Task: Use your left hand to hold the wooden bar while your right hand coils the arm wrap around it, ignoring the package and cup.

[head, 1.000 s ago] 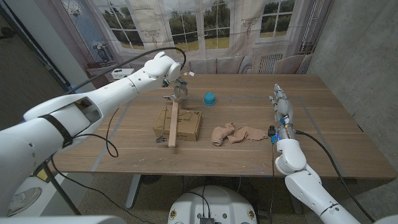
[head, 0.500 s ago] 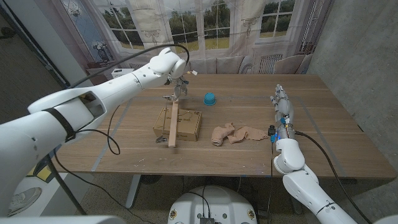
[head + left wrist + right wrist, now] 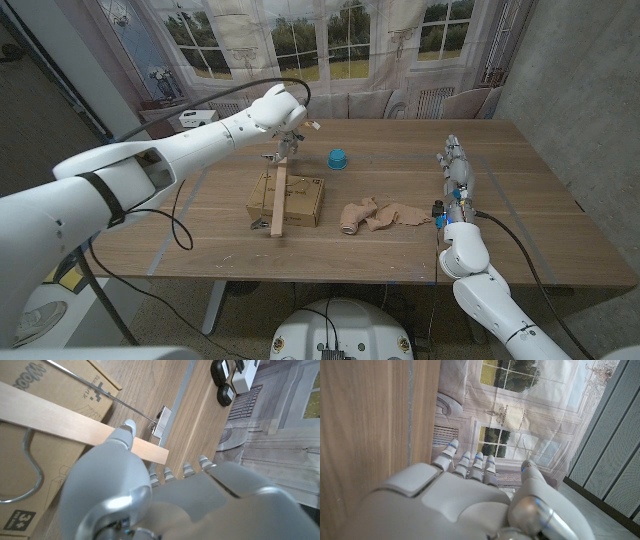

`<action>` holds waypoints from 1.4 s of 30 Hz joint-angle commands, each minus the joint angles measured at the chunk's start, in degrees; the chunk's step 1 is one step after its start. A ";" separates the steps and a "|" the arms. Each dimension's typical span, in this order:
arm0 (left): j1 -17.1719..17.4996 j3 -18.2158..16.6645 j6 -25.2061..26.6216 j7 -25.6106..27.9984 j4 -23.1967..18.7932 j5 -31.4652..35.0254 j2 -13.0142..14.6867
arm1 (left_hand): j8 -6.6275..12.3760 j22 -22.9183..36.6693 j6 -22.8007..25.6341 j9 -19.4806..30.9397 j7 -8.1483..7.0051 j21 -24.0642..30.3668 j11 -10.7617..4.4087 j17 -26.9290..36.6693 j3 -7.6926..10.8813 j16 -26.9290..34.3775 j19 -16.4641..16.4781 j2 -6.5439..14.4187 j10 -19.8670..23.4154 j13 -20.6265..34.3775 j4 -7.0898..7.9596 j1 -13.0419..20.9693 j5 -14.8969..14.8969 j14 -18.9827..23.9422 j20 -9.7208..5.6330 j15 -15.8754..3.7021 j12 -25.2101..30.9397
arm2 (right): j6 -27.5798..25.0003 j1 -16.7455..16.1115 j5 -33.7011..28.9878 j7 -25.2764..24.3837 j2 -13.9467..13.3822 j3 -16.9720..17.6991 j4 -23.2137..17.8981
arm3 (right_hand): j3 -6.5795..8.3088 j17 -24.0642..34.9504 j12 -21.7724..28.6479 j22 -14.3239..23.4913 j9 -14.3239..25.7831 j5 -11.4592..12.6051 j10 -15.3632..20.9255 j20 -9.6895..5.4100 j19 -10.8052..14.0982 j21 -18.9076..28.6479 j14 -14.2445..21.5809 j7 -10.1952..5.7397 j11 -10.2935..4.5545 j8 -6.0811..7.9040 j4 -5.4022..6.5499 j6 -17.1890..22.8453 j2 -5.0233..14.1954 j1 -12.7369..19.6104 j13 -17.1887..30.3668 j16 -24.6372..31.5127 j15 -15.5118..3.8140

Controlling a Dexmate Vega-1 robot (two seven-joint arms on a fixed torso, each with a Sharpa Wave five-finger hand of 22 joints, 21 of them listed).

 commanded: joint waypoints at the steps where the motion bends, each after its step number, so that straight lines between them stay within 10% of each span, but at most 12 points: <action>1: 1.35 1.09 -2.23 4.45 2.15 2.10 -0.49 | -0.30 0.17 0.29 -0.02 -0.22 0.79 -0.20 0.17 -0.06 0.48 -0.48 1.16 -1.99 0.19 0.25 0.40 0.26 -7.03 -0.01 -0.46 0.46 | 1.87 -0.10 -1.05 -0.40 0.71 0.24 0.57 | 0.05 0.24 0.27 0.07 0.18 0.34 0.41 0.13 0.47 0.24 0.55 0.09 -0.04 0.23 0.24 0.21 -0.31 -0.17 0.30 0.57 -0.01; 17: 4.27 0.77 -2.68 6.66 -3.15 5.32 2.39 | -0.75 0.18 0.56 -0.19 -0.10 1.82 0.75 0.22 -1.60 1.37 3.86 0.84 0.56 0.22 0.24 0.38 -0.60 -2.52 -0.35 -1.05 1.55 | 2.57 0.70 -1.49 0.21 1.20 0.12 1.14 | 0.17 0.14 0.30 0.06 0.18 0.39 0.80 0.21 0.65 0.24 1.14 0.05 0.20 0.26 0.16 0.28 -0.39 -0.07 0.30 0.58 -0.03; 26: 7.38 0.47 -1.26 9.14 -7.78 13.73 4.70 | 3.10 0.75 14.96 -0.56 4.06 3.20 0.40 1.05 -9.42 4.09 12.91 -3.29 18.18 1.85 2.84 -7.60 -1.91 15.88 -2.45 -7.25 7.85 | 2.31 0.67 -1.90 0.35 0.90 0.09 0.47 | 0.24 0.10 0.25 0.06 0.17 0.41 0.86 0.64 1.09 0.36 1.64 -0.08 0.21 0.25 0.12 0.27 -0.44 -0.03 0.30 0.64 0.08; 36: 9.58 -1.86 -1.64 7.43 -8.24 16.55 4.27 | 6.82 1.73 24.63 -0.90 6.20 6.73 -0.96 2.91 -10.49 8.84 22.12 -1.94 33.39 5.05 3.29 -9.84 -2.10 32.66 -4.64 -11.30 14.87 | 2.01 -0.68 -2.92 -0.28 0.56 0.40 -1.29 | 0.32 0.07 0.23 0.06 0.17 0.42 1.02 1.01 1.57 0.49 2.26 -0.26 0.30 0.30 0.07 0.42 -0.50 0.02 0.30 0.73 0.40; 42: 9.88 -1.89 -1.31 2.60 -6.34 17.75 2.60 | 3.08 2.08 18.81 -2.07 6.03 8.10 0.90 1.40 -10.82 5.32 24.62 -2.29 27.85 3.74 2.52 -10.16 -2.90 28.74 -5.52 -9.53 10.53 | 2.02 -1.65 -3.44 -0.62 0.52 0.61 -2.14 | 0.35 0.07 0.25 0.06 0.17 0.41 1.19 1.17 1.82 0.55 2.58 -0.35 0.34 0.35 0.09 0.59 -0.53 -0.01 0.31 0.77 0.72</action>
